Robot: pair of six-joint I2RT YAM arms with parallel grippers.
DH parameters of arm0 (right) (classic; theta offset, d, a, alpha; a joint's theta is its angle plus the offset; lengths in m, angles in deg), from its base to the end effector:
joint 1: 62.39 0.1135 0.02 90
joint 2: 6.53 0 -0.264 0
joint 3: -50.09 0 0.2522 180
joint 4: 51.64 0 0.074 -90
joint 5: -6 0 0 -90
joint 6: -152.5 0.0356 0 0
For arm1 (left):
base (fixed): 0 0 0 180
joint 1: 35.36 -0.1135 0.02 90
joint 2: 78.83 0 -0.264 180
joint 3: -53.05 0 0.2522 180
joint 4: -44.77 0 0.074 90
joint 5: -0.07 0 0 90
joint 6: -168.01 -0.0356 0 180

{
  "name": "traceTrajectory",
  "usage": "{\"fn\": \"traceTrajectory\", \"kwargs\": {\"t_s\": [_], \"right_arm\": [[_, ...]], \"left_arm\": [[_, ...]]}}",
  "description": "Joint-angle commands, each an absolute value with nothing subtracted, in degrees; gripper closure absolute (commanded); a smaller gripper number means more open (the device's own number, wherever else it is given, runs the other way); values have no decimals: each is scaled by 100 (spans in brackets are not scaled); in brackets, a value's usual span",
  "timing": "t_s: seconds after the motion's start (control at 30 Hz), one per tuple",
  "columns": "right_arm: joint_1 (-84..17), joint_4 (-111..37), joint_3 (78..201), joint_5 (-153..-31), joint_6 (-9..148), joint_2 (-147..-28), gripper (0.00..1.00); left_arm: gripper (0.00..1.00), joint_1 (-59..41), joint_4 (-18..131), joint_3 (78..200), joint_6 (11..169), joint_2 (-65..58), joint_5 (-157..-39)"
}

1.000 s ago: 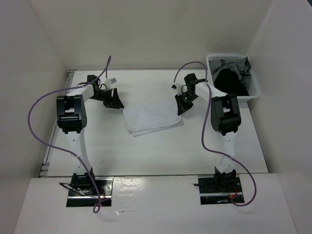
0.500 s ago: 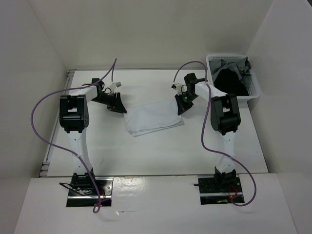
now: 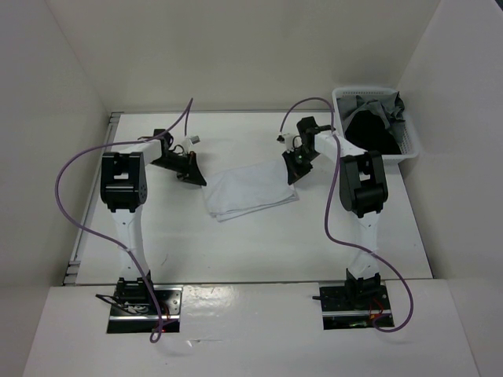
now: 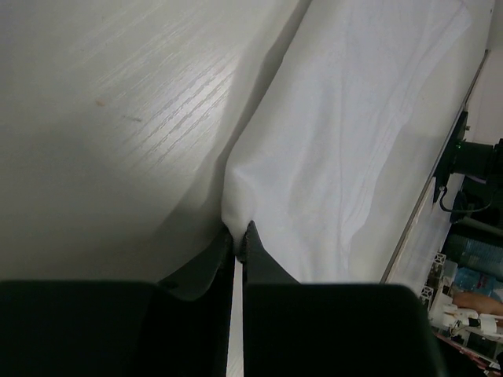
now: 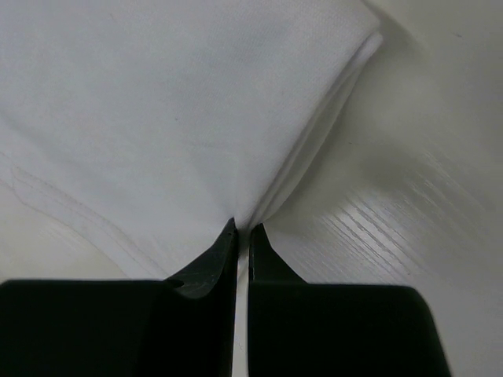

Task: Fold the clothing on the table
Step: Fold the skirt

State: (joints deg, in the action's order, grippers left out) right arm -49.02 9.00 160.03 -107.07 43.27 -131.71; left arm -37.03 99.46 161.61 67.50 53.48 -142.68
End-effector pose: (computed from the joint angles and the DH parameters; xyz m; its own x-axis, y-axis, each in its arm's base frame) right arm 0.4263 0.1157 0.1595 -0.7902 -0.4993 -0.3555 -0.5994 0.7504 0.2785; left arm 0.4483 -0.0153 0.1135 -0.9370 0.0831 -0.3393 0.3181 0.6047 -0.7302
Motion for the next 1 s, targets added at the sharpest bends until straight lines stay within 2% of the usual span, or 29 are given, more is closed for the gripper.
{"fn": "traceTrajectory", "kwargs": {"t_s": [0.0, 0.43, 0.97], "right_arm": [[-4859, 967, 16334, -10396, 4237, -13274, 100], [-4692, 1336, 16721, -9675, 4185, -12738, 100], [-3628, 2189, 17626, -9402, 4079, -12552, 100]], "left_arm": [[100, -3624, 9826, 16164, 6588, 5687, -13783], [100, -3563, 9615, 16006, 6983, 5520, -13669], [100, -3510, 9563, 16006, 7150, 5468, -13449]]}}
